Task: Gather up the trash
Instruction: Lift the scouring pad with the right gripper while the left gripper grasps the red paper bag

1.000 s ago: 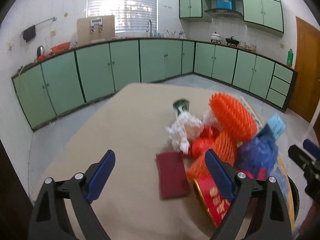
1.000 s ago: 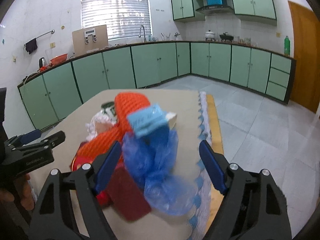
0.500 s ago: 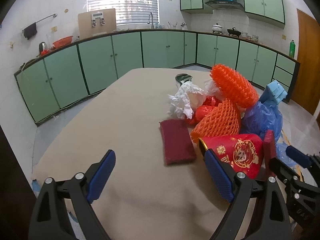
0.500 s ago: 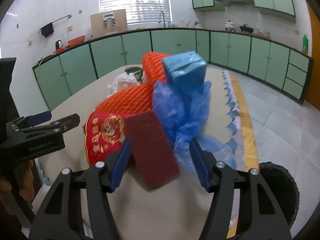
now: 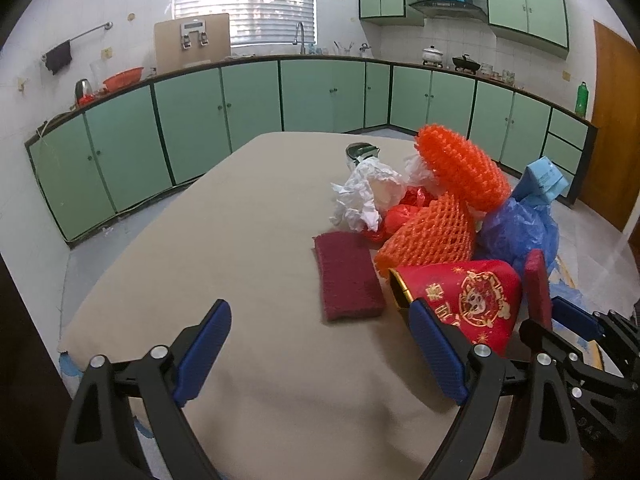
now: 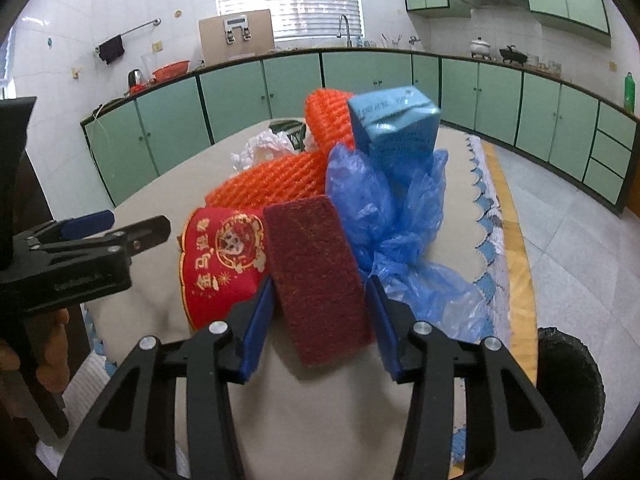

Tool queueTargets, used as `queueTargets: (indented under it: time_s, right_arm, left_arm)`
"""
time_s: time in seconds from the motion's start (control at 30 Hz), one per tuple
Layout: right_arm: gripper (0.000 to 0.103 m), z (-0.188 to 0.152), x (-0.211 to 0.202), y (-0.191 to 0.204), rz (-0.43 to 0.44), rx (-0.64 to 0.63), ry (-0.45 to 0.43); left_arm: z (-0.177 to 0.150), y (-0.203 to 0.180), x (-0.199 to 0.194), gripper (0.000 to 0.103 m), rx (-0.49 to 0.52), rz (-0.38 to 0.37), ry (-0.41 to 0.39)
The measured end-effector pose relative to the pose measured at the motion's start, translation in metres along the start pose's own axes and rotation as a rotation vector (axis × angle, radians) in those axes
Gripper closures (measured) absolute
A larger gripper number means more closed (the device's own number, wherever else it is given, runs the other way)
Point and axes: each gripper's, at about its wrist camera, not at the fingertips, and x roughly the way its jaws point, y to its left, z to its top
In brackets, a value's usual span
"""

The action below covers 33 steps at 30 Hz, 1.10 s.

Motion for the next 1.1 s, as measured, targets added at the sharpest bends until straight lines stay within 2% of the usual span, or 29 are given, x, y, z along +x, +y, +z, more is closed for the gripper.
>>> queueTargets:
  time_s: [0.33,0.6,0.8,1.1]
  right_arm:
    - [0.058,-0.001,-0.027,-0.013,-0.053,0.021,-0.029]
    - [0.058,-0.001,-0.040,-0.041,-0.108,0.068,-0.051]
    - [0.058,-0.001,-0.043,-0.063,-0.131,0.098,-0.066]
    - [0.058,0.001,-0.034,-0.075,-0.116,0.098,-0.078]
  left_arm:
    - [0.002,-0.020,-0.006,0.013,0.004,-0.047,-0.006]
    - [0.000,-0.054,-0.002,0.006,0.019,-0.080,0.002]
    - [0.002,-0.077,0.009,0.006,0.017,-0.058,0.021]
    - [0.003,-0.091,0.024,0.006,0.007,-0.035,0.048]
